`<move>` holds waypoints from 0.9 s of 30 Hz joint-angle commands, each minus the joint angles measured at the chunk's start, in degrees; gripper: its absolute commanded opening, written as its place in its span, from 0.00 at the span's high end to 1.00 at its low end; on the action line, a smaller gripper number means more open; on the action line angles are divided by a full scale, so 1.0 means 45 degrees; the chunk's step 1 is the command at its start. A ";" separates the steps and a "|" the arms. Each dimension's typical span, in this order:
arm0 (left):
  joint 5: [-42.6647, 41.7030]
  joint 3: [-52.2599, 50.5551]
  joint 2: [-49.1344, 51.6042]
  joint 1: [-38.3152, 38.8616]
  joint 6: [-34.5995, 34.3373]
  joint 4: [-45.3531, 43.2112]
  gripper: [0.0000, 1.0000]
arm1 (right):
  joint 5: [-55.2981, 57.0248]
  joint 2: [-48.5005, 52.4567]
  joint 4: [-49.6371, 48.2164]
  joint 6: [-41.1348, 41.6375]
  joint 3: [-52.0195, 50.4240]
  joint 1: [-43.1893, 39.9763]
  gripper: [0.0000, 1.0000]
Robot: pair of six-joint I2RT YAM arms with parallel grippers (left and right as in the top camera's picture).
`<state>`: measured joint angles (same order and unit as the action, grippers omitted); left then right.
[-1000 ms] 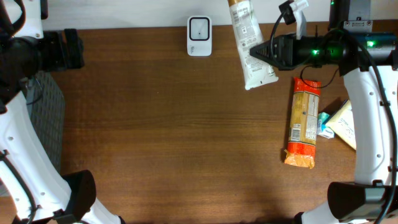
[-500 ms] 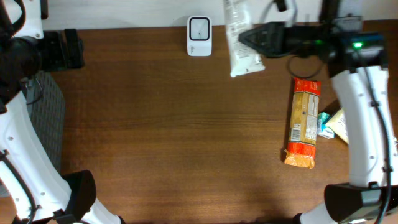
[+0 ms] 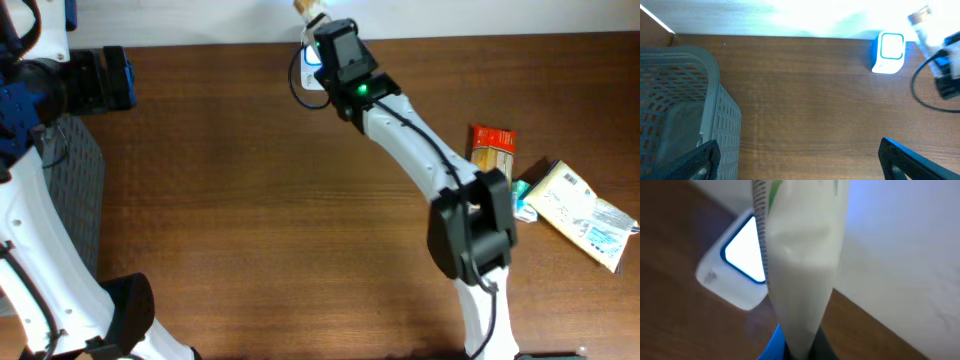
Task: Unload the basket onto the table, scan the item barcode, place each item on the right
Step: 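Lift the white tube and hold it over the barcode scanner, then place the white tube beside the pasta package at right and release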
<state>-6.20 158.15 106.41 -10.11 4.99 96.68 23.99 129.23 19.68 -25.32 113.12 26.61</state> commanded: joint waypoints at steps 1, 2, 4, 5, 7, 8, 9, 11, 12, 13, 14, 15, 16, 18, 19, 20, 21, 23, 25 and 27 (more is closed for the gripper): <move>-0.0097 0.0034 -0.0010 -0.0068 0.0155 0.0005 0.01 | 0.2166 0.0981 -0.1632 -0.2030 0.0296 0.0087 0.96; -0.0097 0.0034 -0.0010 -0.0068 0.0155 0.0005 0.01 | 0.2827 0.1384 -0.2259 -0.2370 0.0296 0.0087 0.96; -0.0097 0.0034 -0.0010 -0.0068 0.0155 0.0005 0.01 | 0.3075 0.1880 -0.2924 -0.2424 0.0296 0.0087 0.96; -0.0097 0.0034 -0.0010 -0.0068 0.0160 0.0005 0.01 | 0.3070 0.2040 -0.3123 -0.2424 0.0296 0.0087 0.96; -0.0097 0.0034 -0.0010 -0.0068 0.0155 0.0005 0.01 | 0.3060 0.2268 -0.3293 -0.2419 0.0296 0.0087 0.96; -0.0097 0.0034 -0.0010 -0.0068 0.0155 0.0005 0.01 | 0.3060 0.2297 -0.3293 -0.2419 0.0296 0.0087 0.96; -0.0097 0.0034 -0.0010 -0.0068 0.0155 0.0005 0.01 | 0.3065 0.2297 -0.3298 -0.2419 0.0291 0.0087 0.96; -0.0097 0.0034 -0.0010 -0.0068 0.0155 0.0005 0.01 | 0.3075 0.2297 -0.3347 -0.2419 0.0296 0.0097 0.96; -0.0097 0.0034 -0.0010 -0.0068 0.0155 0.0005 0.01 | 0.3133 0.2297 -0.3342 -0.2424 0.0296 0.0102 0.96; -0.0097 0.0034 -0.0010 -0.0068 0.0155 0.0005 0.01 | 0.3259 0.2293 -0.3342 -0.2424 0.0296 0.0175 0.96; -0.0097 0.0034 -0.0010 -0.0068 0.0155 0.0005 0.01 | 0.3507 0.2200 -0.3337 -0.2424 0.0296 0.0355 0.96; -0.0097 0.0034 -0.0010 -0.0068 0.0155 0.0005 0.01 | 0.3536 0.1991 -0.3152 -0.2419 0.0296 0.0544 0.96; -0.0097 0.0034 -0.0010 -0.0068 0.0155 0.0005 0.01 | 0.3483 0.1661 -0.2817 -0.2414 0.0296 0.0753 0.96; -0.0097 0.0034 -0.0010 -0.0068 0.0155 0.0005 0.01 | 0.3230 0.0563 -0.1423 -0.2093 0.0296 0.1336 0.96; -0.0097 0.0034 -0.0010 -0.0068 0.0155 0.0005 0.01 | 0.2939 0.0102 -0.0661 -0.1695 0.0296 0.1549 0.96; -0.0097 0.0034 -0.0010 -0.0068 0.0155 0.0005 0.01 | 0.2356 -0.0442 0.0408 -0.1010 0.0296 0.1773 0.96; -0.0097 0.0034 -0.0010 -0.0068 0.0155 0.0005 0.01 | 0.1054 -0.1156 0.2021 0.0214 0.0296 0.1948 0.96; -0.0097 0.0034 -0.0010 -0.0068 0.0155 0.0005 0.01 | -0.2375 -0.2166 0.4843 0.3118 0.0296 0.1967 0.96; -0.0097 0.0034 -0.0010 -0.0068 0.0155 0.0005 0.01 | -0.4658 -0.2589 0.7431 0.4959 0.0296 0.1710 0.96; -0.0097 0.0034 -0.0010 -0.0068 0.0155 0.0005 0.01 | -0.4901 -0.2516 1.0059 0.6256 0.0291 0.1229 0.96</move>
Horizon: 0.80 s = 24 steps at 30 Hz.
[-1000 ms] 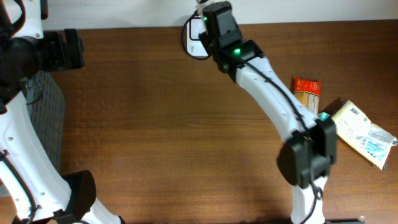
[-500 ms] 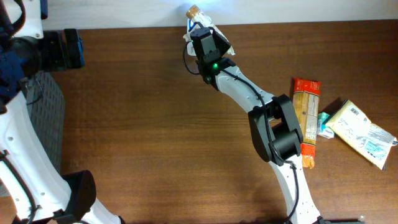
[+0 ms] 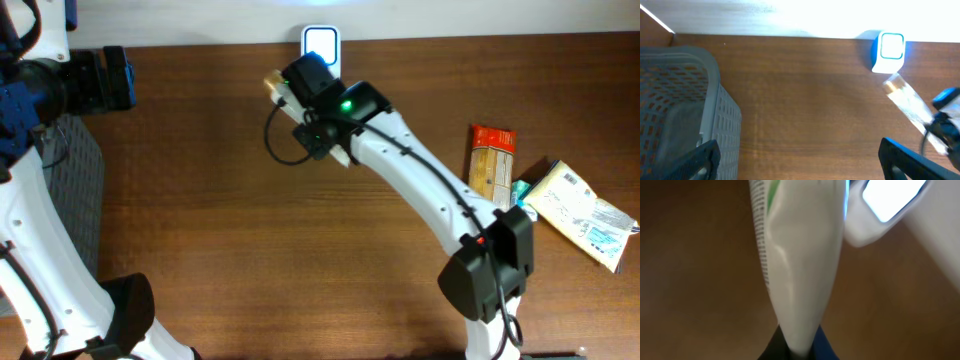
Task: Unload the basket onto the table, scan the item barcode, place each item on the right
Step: 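Place the white tube beside the pasta package at right and release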
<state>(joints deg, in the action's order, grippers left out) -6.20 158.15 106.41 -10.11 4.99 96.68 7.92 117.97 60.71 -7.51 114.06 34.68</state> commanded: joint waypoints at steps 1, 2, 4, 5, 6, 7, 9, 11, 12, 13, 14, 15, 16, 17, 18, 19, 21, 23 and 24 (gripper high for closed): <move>-0.0097 0.0034 -0.0010 -0.0068 0.0160 0.0005 0.01 | -0.1282 0.0121 0.2361 0.2875 0.0049 -0.0967 0.96; -0.0097 0.0034 -0.0010 -0.0068 0.0155 0.0005 0.01 | -0.1287 0.0228 0.3172 0.3871 -0.0160 -0.1360 0.96; -0.0097 0.0034 -0.0010 -0.0068 0.0155 0.0005 0.01 | -0.1282 0.0296 0.3677 0.4668 -0.0971 -0.2040 0.96; -0.0097 0.0034 -0.0010 -0.0068 0.0160 0.0000 0.01 | -0.1287 0.0296 0.3657 0.4881 -0.1671 -0.2443 0.96; -0.0097 0.0034 -0.0010 -0.0068 0.0155 0.0005 0.01 | -0.1287 0.0296 0.3643 0.5231 -0.2492 -0.2919 0.96; -0.0097 0.0034 -0.0010 -0.0068 0.0160 0.0005 0.01 | -0.1287 0.0301 0.3570 0.5649 -0.3201 -0.3293 0.96; -0.0097 0.0034 -0.0010 -0.0068 0.0155 0.0005 0.01 | -0.1282 0.0301 0.3274 0.5892 -0.4444 -0.4051 0.96; -0.0097 0.0034 -0.0010 -0.0068 0.0160 0.0005 0.01 | -0.1287 0.0296 0.2841 0.5892 -0.5867 -0.5110 0.96; -0.0097 0.0034 -0.0010 -0.0068 0.0155 0.0005 0.01 | -0.1287 0.0296 0.2749 0.5892 -0.6237 -0.5464 0.96; -0.0097 0.0034 -0.0010 -0.0068 0.0160 0.0000 0.01 | -0.1287 0.0301 0.2652 0.5882 -0.6601 -0.5911 0.96; -0.0097 0.0034 -0.0010 -0.0068 0.0155 0.0005 0.01 | -0.1287 0.0296 0.2691 0.5882 -0.6727 -0.6494 0.96; -0.0097 0.0034 -0.0010 -0.0068 0.0155 0.0005 0.01 | -0.1297 0.0282 0.2764 0.5877 -0.6683 -0.7111 0.90; -0.0097 0.0034 -0.0010 -0.0068 0.0155 0.0005 0.01 | -0.1379 0.0282 0.2866 0.5872 -0.6533 -0.7553 0.88; -0.0097 0.0034 -0.0010 -0.0068 0.0155 0.0005 0.01 | -0.1860 0.0282 0.3143 0.5799 -0.6169 -0.8092 0.82; -0.0097 0.0034 -0.0010 -0.0068 0.0155 0.0005 0.01 | -0.2356 0.0282 0.3536 0.5411 -0.5765 -0.8442 0.79; -0.0097 0.0034 -0.0010 -0.0068 0.0155 0.0005 0.01 | -0.2516 0.0272 0.4056 0.5178 -0.5231 -0.8733 0.73; -0.0097 0.0034 -0.0010 -0.0068 0.0155 0.0005 0.01 | -0.2540 0.0243 0.5158 0.4818 -0.3973 -0.9073 0.60; -0.0097 0.0034 -0.0010 -0.0068 0.0160 0.0000 0.01 | -0.3011 0.0131 0.5926 0.4799 -0.2662 -0.9126 0.01; -0.0097 0.0034 -0.0010 -0.0068 0.0155 0.0005 0.01 | -0.3512 0.0083 0.6217 0.4663 -0.2166 -0.9117 0.01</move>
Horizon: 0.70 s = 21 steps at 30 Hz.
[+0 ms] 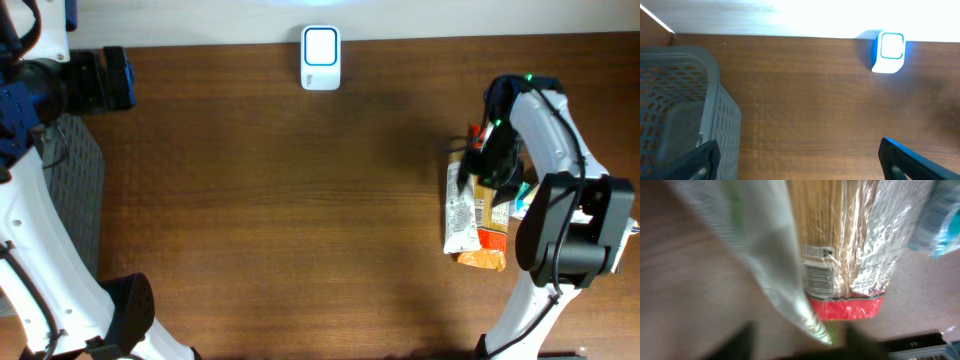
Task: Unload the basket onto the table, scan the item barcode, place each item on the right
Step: 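Place the white tube beside the pasta package at right and release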
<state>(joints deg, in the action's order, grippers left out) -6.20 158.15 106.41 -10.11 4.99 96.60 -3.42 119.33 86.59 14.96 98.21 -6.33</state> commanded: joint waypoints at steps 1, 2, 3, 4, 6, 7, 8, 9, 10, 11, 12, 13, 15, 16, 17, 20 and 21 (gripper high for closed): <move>-0.0097 0.0034 -0.0010 -0.0068 0.0155 0.0019 0.01 | -0.1564 -0.0272 0.0724 -0.0602 0.1749 0.0015 0.01; -0.0097 0.0034 -0.0010 -0.0068 0.0155 0.0024 0.01 | -0.2939 -0.0476 0.1156 -0.1481 0.2399 0.0160 0.01; -0.0097 0.0034 -0.0010 -0.0068 0.0155 0.0024 0.01 | -0.3983 -0.0933 0.1491 -0.2317 0.2905 0.0442 0.01; -0.0097 0.0034 -0.0010 -0.0068 0.0160 0.0024 0.01 | -0.3983 -0.1287 0.1593 -0.2409 0.3094 0.0651 0.01; -0.0097 0.0034 -0.0010 -0.0068 0.0155 0.0019 0.01 | -0.3823 -0.2603 0.1603 -0.2778 0.3317 0.1287 0.01; -0.0097 0.0034 -0.0010 -0.0068 0.0155 0.0024 0.01 | -0.3706 -0.3604 0.1549 -0.3007 0.3361 0.1700 0.01; -0.0097 0.0034 -0.0010 -0.0068 0.0155 0.0024 0.01 | -0.3487 -0.4299 0.1375 -0.3007 0.3361 0.1977 0.02; -0.0097 0.0034 -0.0010 -0.0068 0.0155 0.0024 0.01 | -0.2749 -0.5323 0.0933 -0.3002 0.3361 0.2341 0.01; -0.0097 0.0034 -0.0010 -0.0068 0.0155 0.0024 0.01 | -0.2166 -0.5989 0.0699 -0.2997 0.3356 0.2531 0.01; -0.0097 0.0034 -0.0010 -0.0068 0.0160 0.0019 0.01 | -0.1462 -0.6800 0.0442 -0.2992 0.3356 0.2720 0.01; -0.0097 0.0034 -0.0010 -0.0068 0.0155 0.0024 0.01 | -0.1015 -0.7422 0.0087 -0.2997 0.3356 0.2812 0.01; -0.0097 0.0034 -0.0010 -0.0068 0.0155 0.0024 0.01 | -0.0636 -0.8194 -0.0578 -0.2992 0.3356 0.2832 0.01; -0.0097 0.0034 -0.0010 -0.0068 0.0155 0.0024 0.01 | -0.0515 -0.9185 -0.1598 -0.3225 0.3356 0.2832 0.01; -0.0097 0.0034 -0.0010 -0.0068 0.0155 0.0024 0.01 | -0.0578 -0.9719 -0.2108 -0.3920 0.3356 0.2832 0.01; -0.0097 0.0034 -0.0010 -0.0068 0.0160 0.0024 0.01 | -0.0962 -1.0321 -0.2404 -0.4940 0.3356 0.2832 0.01; -0.0097 0.0034 -0.0010 -0.0068 0.0155 0.0024 0.01 | -0.0593 -1.1390 -0.2098 -0.5134 0.3055 0.2832 0.01; -0.0097 0.0034 -0.0010 -0.0068 0.0155 0.0024 0.01 | -0.0442 -1.1822 -0.2123 -0.5139 0.2725 0.2817 0.02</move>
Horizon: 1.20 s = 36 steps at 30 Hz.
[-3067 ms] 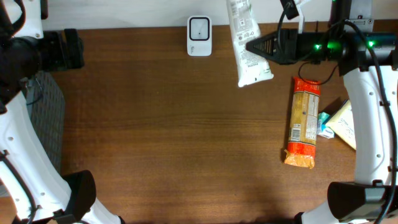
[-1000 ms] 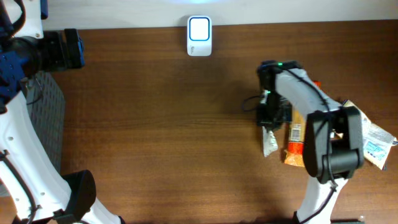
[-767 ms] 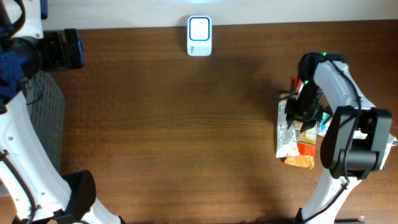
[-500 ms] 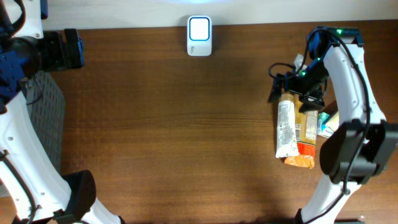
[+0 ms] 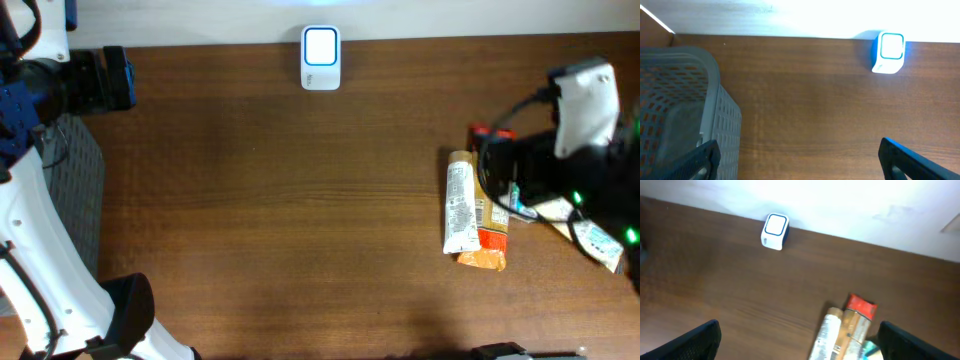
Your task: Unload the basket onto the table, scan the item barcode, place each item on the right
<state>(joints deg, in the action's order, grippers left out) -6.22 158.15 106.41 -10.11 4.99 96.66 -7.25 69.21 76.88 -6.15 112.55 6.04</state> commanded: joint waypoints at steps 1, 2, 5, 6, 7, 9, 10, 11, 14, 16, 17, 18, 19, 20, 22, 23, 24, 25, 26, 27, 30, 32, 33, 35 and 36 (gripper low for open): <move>-0.0092 0.0034 -0.0010 -0.0068 0.0155 0.0010 0.01 | 0.1127 -0.0826 0.0175 -0.0447 -0.0559 0.0068 0.01; -0.0092 0.0034 -0.0010 -0.0068 0.0155 0.0010 0.01 | 0.1345 -0.0826 0.0466 -0.0447 -0.0559 0.0068 0.01; -0.0092 0.0034 -0.0010 -0.0068 0.0155 0.0010 0.01 | 0.1341 -0.0641 0.1132 -0.0442 -0.0559 0.0073 0.01; -0.0092 0.0034 -0.0010 -0.0068 0.0155 0.0010 0.01 | 0.1336 -0.0447 0.1166 -0.0442 -0.0559 0.0073 0.01; -0.0092 0.0034 -0.0010 -0.0068 0.0155 0.0010 0.01 | 0.1336 -0.0335 0.1166 -0.0442 -0.0559 0.0068 0.01; -0.0092 0.0034 -0.0010 -0.0068 0.0155 0.0010 0.01 | 0.1389 0.0170 0.1219 -0.0442 -0.0559 0.0073 0.01; -0.0092 0.0034 -0.0010 -0.0068 0.0155 0.0010 0.01 | 0.1389 0.0510 0.1311 -0.0442 -0.0559 0.0068 0.01; -0.0092 0.0034 -0.0010 -0.0068 0.0155 0.0010 0.01 | 0.1389 0.0714 0.1321 -0.0442 -0.0563 0.0112 0.01; -0.0092 0.0034 -0.0010 -0.0068 0.0155 0.0010 0.01 | 0.1486 0.0612 0.0777 -0.0447 -0.0758 0.0068 0.01; -0.0092 0.0034 -0.0010 -0.0068 0.0160 0.0010 0.01 | 0.1530 -0.0248 -0.1093 -0.0447 -0.1885 0.0068 0.01; -0.0092 0.0034 -0.0010 -0.0068 0.0155 0.0010 0.01 | 0.1535 -0.0758 -0.1865 -0.0466 -0.2652 0.0063 0.01; -0.0092 0.0034 -0.0010 -0.0068 0.0160 0.0010 0.01 | 0.1525 -0.1588 -0.3055 -0.0709 -0.4012 0.0019 0.01; -0.0092 0.0034 -0.0010 -0.0068 0.0160 0.0010 0.01 | 0.1530 -0.2249 -0.3963 -0.0782 -0.5124 -0.0063 0.01; -0.0092 0.0034 -0.0010 -0.0068 0.0155 0.0010 0.01 | 0.1457 -0.3390 -0.5430 -0.0777 -0.6931 -0.0262 0.01; -0.0092 0.0034 -0.0010 -0.0068 0.0155 0.0010 0.01 | 0.1030 -0.6101 -0.8752 -0.0772 -1.1142 -0.0685 0.01; -0.0092 0.0034 -0.0010 -0.0068 0.0160 0.0010 0.01 | 0.0874 -0.7368 -1.0112 -0.0772 -1.3022 -0.0782 0.01; -0.0092 0.0034 -0.0010 -0.0068 0.0160 0.0010 0.01 | 0.0855 -0.8325 -1.1016 -0.0772 -1.4299 -0.0792 0.01; -0.0092 0.0034 -0.0010 -0.0068 0.0155 0.0010 0.01 | 0.0777 -0.9530 -1.2186 -0.0772 -1.5936 -0.0792 0.01; -0.0092 0.0034 -0.0010 -0.0068 0.0155 0.0010 0.01 | 0.0641 -1.0754 -1.3265 -0.0767 -1.7515 -0.0792 0.01; -0.0092 0.0034 -0.0010 -0.0068 0.0155 0.0010 0.01 | 0.0607 -1.1672 -1.4022 -0.0767 -1.8661 -0.0792 0.01; -0.0092 0.0034 -0.0010 -0.0068 0.0160 0.0010 0.01 | 0.0457 -1.3634 -1.5509 -0.0772 -2.1235 -0.0792 0.01; -0.0092 0.0034 -0.0010 -0.0068 0.0155 0.0010 0.01 | 0.0369 -1.4027 -1.5766 -0.0767 -2.1799 -0.0787 0.01; -0.0092 0.0034 -0.0010 -0.0068 0.0155 0.0010 0.01 | 0.0364 -1.4207 -1.5883 -0.0767 -2.2071 -0.0792 0.01; -0.0092 0.0034 -0.0010 -0.0068 0.0155 0.0010 0.01 | 0.0316 -1.4712 -1.5951 -0.0767 -2.2571 -0.0787 0.01; -0.0092 0.0034 -0.0010 -0.0068 0.0155 0.0010 0.01 | 0.0267 -1.4974 -1.5951 -0.0767 -2.2722 -0.0782 0.01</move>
<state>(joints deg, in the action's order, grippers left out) -6.20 158.15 106.39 -10.11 4.99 96.71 -4.95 4.51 5.48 -9.45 12.29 2.76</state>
